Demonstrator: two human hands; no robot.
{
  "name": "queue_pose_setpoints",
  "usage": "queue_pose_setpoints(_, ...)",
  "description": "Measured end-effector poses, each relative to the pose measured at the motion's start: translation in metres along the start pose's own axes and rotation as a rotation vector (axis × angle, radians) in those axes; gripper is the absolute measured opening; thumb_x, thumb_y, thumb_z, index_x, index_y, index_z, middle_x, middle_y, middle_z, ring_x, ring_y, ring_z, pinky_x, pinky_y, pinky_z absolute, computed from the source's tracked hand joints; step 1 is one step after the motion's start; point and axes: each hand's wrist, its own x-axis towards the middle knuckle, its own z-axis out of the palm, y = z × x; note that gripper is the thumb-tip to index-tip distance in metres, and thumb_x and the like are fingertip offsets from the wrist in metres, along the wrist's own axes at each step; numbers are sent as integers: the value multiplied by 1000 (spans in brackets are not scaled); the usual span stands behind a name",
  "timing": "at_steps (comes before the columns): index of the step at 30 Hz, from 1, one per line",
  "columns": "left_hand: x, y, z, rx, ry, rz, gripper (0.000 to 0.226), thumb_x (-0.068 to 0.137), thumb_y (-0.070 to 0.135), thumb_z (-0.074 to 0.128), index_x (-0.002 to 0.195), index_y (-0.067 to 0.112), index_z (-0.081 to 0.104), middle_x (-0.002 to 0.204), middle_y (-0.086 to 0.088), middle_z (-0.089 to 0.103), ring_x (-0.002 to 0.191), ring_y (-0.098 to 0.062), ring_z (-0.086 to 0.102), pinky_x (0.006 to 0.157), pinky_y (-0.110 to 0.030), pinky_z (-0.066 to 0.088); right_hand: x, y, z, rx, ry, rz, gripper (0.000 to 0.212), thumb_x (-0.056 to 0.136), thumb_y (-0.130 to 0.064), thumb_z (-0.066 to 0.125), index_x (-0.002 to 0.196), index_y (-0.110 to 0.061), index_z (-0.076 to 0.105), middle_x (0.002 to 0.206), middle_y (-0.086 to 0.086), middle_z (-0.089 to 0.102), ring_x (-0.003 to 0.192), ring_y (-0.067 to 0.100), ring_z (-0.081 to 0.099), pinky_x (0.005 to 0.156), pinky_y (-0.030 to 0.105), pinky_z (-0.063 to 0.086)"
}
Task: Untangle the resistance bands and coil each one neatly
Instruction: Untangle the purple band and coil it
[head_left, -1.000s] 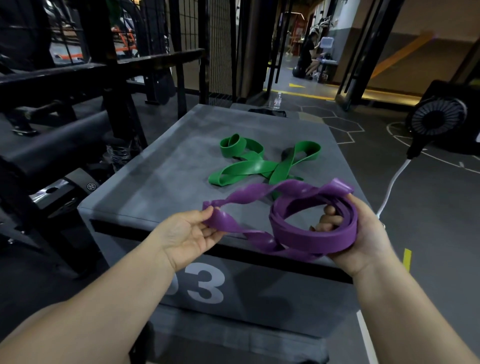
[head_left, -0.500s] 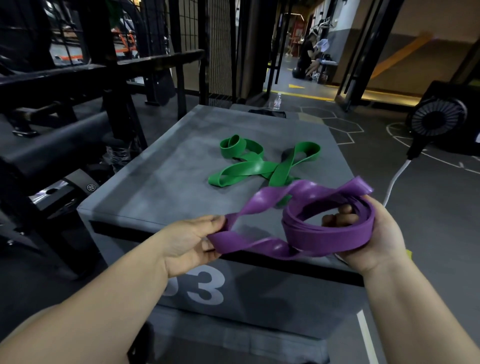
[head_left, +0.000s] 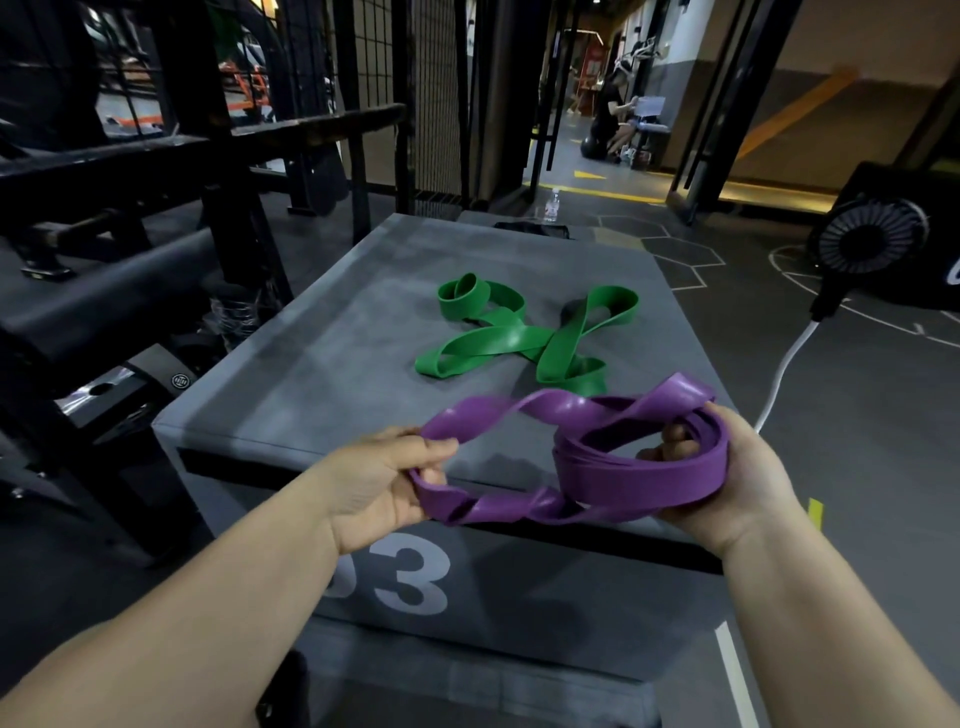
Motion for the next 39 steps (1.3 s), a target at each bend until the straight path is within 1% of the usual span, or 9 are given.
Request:
queue_pose_setpoints(3,3,-4,1,115,109,32,15,69,12,64,84,14,60,62,-1,58,53,-11,54,61,-27,48,1,-1,1,5,1,-22,22,87,-26,59,67,-18,57,53,-7,53,39,7,46,60,25,47)
queue_pose_setpoints(6,1,1,-1,147,97,84,27,74,20,63,99,11,66,84,-4,69,69,-11,61,71,-25,46,1,-5,1,37,-8,-23,22,87,-27,59,67,-17,58,51,-7,51,38,7,45,65,23,43)
queue_pose_setpoints(10,2,6,-1,-216,107,85,18,73,16,62,91,14,61,83,-1,67,76,-11,60,74,-26,49,3,-3,-2,-10,-10,-33,18,87,-28,59,73,-17,62,53,-6,51,39,8,45,63,26,45)
queue_pose_setpoints(14,-2,7,0,-255,77,10,15,71,7,62,86,8,61,77,-6,66,72,-15,59,72,-29,49,7,2,-3,-26,-7,-26,16,87,-28,59,77,-17,64,54,-5,53,40,8,47,62,28,46)
queue_pose_setpoints(18,-2,1,1,155,158,-29,46,73,4,74,112,14,52,77,-5,64,67,-15,58,62,-27,47,8,3,-3,-51,6,-62,17,88,-27,59,75,-16,61,51,-5,52,41,10,45,67,28,42)
queue_pose_setpoints(21,3,-4,3,384,317,71,48,90,5,56,126,32,38,80,-7,58,65,-17,54,63,-30,46,7,3,-1,-58,5,-53,16,88,-28,59,78,-16,62,52,-5,51,42,10,45,68,28,43)
queue_pose_setpoints(26,-3,-10,9,782,184,205,32,100,9,38,110,34,55,104,-3,55,60,-15,54,62,-25,50,6,1,-1,-10,18,-22,21,88,-29,60,71,-17,61,51,-7,51,41,8,45,68,24,41)
queue_pose_setpoints(33,-8,-11,10,1121,19,522,44,100,3,35,95,33,67,122,19,43,57,-13,59,71,-24,54,-2,-5,1,41,3,-5,28,90,-29,55,63,-19,59,48,-9,50,38,8,46,57,23,44)
queue_pose_setpoints(39,-4,-21,6,1389,-67,357,20,99,27,46,103,21,65,118,14,44,60,-3,60,77,-32,55,-5,-5,1,60,-9,-13,28,91,-29,52,64,-21,51,48,-10,49,36,8,45,47,18,45)
